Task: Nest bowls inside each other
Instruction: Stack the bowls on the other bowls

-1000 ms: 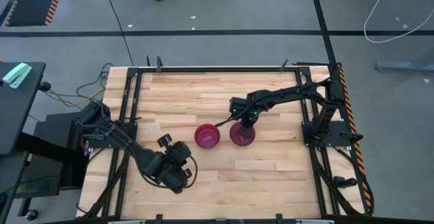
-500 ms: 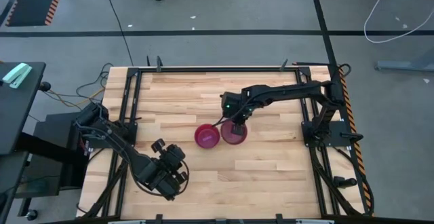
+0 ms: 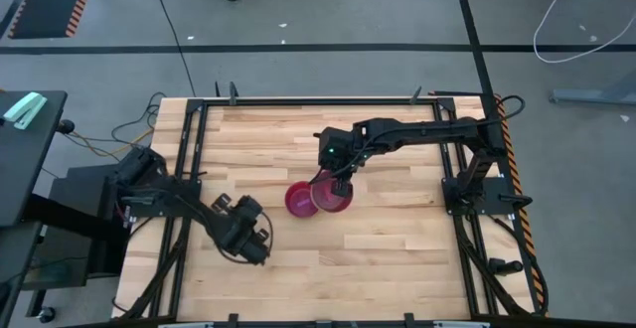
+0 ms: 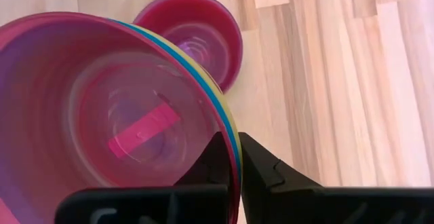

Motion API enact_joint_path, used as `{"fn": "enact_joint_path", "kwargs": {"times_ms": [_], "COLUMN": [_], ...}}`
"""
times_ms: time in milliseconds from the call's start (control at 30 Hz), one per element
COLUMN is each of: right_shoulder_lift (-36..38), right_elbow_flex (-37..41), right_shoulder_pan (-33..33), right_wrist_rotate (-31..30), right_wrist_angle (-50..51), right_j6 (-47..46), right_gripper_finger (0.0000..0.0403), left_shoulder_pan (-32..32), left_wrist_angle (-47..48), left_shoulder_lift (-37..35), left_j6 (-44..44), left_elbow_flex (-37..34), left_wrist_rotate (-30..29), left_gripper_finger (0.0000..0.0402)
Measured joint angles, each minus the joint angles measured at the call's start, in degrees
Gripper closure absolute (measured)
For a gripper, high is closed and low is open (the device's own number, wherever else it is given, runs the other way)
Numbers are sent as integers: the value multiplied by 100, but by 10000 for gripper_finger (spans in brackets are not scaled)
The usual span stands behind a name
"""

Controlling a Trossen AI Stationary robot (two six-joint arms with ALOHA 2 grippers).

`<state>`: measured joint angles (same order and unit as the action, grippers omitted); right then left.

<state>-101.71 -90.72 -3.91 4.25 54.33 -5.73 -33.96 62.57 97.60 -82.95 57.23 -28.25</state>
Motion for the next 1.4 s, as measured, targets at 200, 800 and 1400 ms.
{"fn": "enact_joint_path", "kwargs": {"times_ms": [200, 800, 1400], "right_shoulder_lift": [0, 0, 4], "right_elbow_flex": [1, 7, 9], "right_shoulder_pan": [-1, 143, 337], "right_wrist_rotate": [32, 6, -99], "right_wrist_angle": [11, 201, 605], "right_j6": [-66, -55, -50], "right_gripper_finger": [390, 390, 390], "left_shoulder_pan": [647, 2381, 2967], "left_wrist_angle": [-1128, -2799, -4418], "left_shoulder_lift": [0, 0, -7], "left_j6": [1190, 3249, 4018], "left_elbow_flex": [-149, -151, -149], "left_wrist_rotate": [105, 1029, 1821], "left_gripper_finger": [362, 389, 385]}}
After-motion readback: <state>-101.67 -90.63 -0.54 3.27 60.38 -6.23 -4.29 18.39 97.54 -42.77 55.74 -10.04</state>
